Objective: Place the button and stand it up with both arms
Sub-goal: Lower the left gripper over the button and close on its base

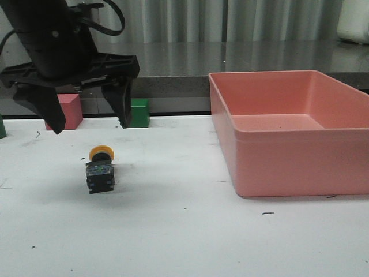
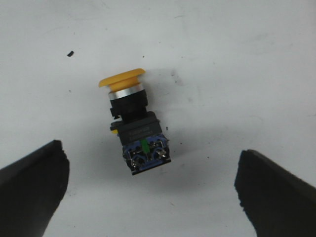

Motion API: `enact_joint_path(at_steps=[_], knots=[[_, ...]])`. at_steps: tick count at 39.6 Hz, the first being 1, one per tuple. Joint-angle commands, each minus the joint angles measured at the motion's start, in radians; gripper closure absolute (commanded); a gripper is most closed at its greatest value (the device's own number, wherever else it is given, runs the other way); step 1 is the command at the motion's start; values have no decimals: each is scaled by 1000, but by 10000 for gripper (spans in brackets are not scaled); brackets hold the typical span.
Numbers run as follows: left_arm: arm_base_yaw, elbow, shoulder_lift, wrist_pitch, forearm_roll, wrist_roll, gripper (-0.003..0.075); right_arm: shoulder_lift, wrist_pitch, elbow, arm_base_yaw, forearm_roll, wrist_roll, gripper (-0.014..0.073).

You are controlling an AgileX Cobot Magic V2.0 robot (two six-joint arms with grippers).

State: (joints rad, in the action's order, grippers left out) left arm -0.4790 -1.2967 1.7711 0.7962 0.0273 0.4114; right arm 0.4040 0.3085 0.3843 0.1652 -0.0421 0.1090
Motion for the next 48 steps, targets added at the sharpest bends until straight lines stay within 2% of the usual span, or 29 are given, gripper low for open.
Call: enact_joint_path(at_steps=[1, 10, 29, 32, 35, 38, 42, 48], knots=[[23, -63, 17, 16, 15, 28, 69, 4, -84, 26, -7, -14, -11, 663], [79, -101, 104, 44, -88, 31, 69, 4, -84, 26, -7, -14, -11, 663], [73, -105, 195, 8, -95, 31, 73, 4, -84, 26, -7, -14, -11, 663], [73, -105, 197, 8, -95, 31, 110, 4, -84, 26, -7, -14, -11, 663], [73, -105, 197, 8, -95, 31, 187, 4, -84, 26, -7, -14, -11, 663], [73, -105, 197, 6, -95, 31, 307, 4, -84, 26, -7, -14, -11, 663], [73, -105, 197, 6, -90, 31, 419, 4, -84, 26, -7, -14, -11, 663], [73, -105, 197, 6, -80, 31, 497, 4, -84, 26, -7, -14, -11, 663]])
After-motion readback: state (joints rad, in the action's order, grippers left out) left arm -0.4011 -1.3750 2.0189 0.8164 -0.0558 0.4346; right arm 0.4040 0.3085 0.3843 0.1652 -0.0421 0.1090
